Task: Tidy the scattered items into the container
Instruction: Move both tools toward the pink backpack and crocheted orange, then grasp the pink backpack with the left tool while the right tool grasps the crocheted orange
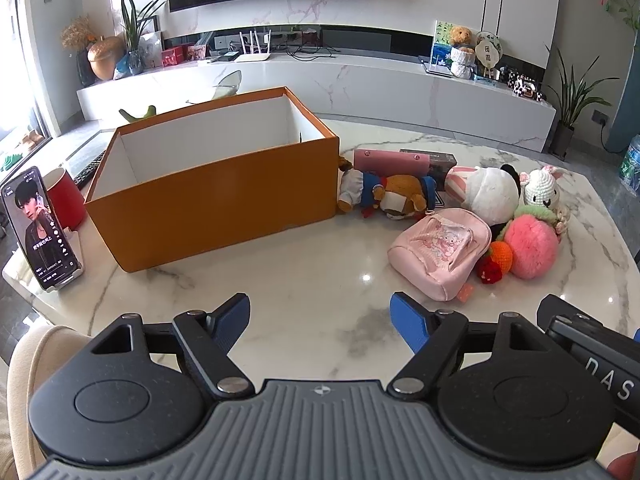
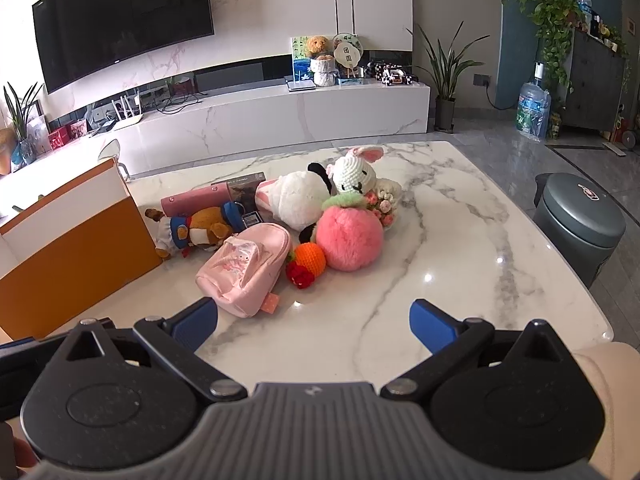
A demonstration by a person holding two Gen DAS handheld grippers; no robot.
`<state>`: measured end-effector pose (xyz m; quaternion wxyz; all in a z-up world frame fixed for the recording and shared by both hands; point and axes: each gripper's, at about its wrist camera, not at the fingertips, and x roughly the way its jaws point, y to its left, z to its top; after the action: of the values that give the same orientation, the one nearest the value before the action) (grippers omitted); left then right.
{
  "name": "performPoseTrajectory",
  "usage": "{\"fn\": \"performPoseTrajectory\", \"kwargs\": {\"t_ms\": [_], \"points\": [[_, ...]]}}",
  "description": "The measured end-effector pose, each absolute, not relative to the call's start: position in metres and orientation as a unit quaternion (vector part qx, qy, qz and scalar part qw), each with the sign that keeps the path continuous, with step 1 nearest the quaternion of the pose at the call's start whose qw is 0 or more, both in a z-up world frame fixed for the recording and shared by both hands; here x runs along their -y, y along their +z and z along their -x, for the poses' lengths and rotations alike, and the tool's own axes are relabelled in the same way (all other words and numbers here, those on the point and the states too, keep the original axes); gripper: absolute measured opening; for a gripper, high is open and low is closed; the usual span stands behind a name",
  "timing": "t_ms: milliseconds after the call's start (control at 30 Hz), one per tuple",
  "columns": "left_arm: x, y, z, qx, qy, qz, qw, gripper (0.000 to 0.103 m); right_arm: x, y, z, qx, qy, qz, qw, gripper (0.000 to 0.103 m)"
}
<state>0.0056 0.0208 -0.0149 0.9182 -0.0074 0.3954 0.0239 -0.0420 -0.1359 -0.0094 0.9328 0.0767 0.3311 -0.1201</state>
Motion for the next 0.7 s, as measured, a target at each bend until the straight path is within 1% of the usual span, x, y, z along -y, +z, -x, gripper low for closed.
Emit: {"fn": "performPoseTrajectory", "kwargs": {"t_ms": [167, 233, 300, 433, 500, 600, 667, 700], "points": [[-0.019, -0.024, -0.016, -0.407, 0.023, 0.006, 0.913, 0.091, 0.138, -0.018, 0.031, -0.342, -0.121, -0.077, 0.929, 0.103], [-0.019, -0.029, -0.021, -0.412, 0.020, 0.005, 0.911, 0.088, 0.139, -0.022, 0.026, -0.348, -0.121, -0.077, 0.927, 0.103], [-0.017, -0.034, -0.027, -0.416, 0.015, 0.007, 0.909, 0.081, 0.139, -0.027, 0.019, -0.354, -0.120, -0.076, 0.924, 0.103], [-0.015, -0.043, -0.039, -0.423, 0.006, 0.011, 0.906, 0.077, 0.143, -0.037, 0.006, -0.358, -0.115, -0.077, 0.924, 0.102], [-0.011, -0.048, -0.047, -0.424, -0.001, 0.010, 0.905, 0.072, 0.145, -0.041, -0.001, -0.356, -0.111, -0.074, 0.925, 0.102], [-0.005, -0.053, -0.058, -0.430, -0.019, 0.010, 0.903, 0.072, 0.148, -0.046, -0.012, -0.355, -0.103, -0.070, 0.926, 0.094], [0.001, -0.058, -0.066, -0.434, -0.033, 0.007, 0.900, 0.072, 0.151, -0.050, -0.020, -0.359, -0.100, -0.068, 0.926, 0.084], [0.004, -0.060, -0.070, -0.436, -0.041, 0.006, 0.899, 0.071, 0.154, -0.053, -0.025, -0.362, -0.099, -0.068, 0.924, 0.082]]}}
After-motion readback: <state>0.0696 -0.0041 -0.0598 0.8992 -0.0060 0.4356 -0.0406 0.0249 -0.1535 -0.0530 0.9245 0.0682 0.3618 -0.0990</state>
